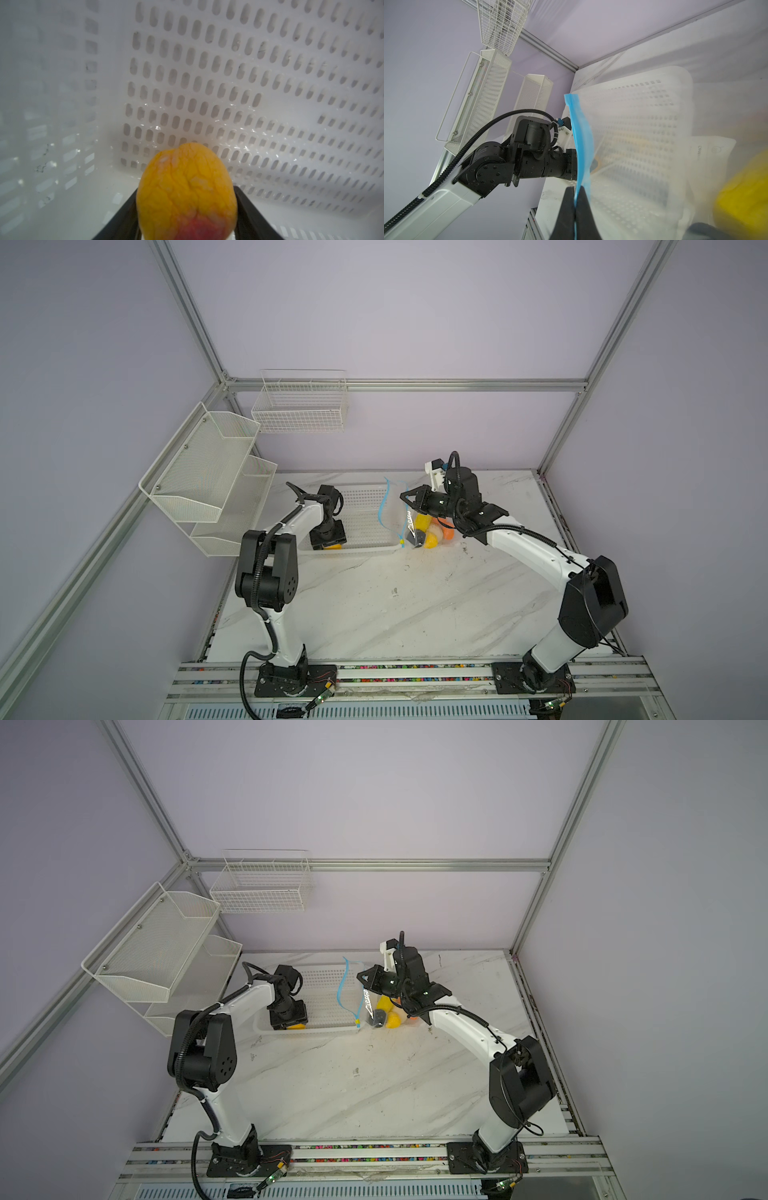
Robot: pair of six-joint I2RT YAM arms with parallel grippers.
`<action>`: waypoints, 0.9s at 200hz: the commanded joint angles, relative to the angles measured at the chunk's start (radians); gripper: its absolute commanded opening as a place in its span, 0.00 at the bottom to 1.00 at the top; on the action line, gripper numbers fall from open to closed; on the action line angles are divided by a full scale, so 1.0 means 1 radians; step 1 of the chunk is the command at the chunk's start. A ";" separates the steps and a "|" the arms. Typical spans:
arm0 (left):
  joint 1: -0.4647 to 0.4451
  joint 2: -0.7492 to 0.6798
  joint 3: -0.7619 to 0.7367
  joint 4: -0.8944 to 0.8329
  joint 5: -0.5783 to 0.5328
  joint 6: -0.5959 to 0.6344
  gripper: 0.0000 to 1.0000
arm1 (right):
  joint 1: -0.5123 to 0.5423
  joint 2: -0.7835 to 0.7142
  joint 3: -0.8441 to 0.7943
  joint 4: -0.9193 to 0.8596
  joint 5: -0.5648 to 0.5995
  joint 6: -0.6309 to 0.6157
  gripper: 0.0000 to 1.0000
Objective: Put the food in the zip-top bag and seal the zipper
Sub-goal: 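Lower the left gripper onto the yellow-red mango and close it, then lift the mango with the left gripper and carry it to the bag mouth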
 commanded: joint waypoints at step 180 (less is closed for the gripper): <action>-0.002 -0.156 -0.005 0.007 0.129 -0.014 0.53 | 0.009 -0.022 -0.012 0.016 0.027 0.007 0.00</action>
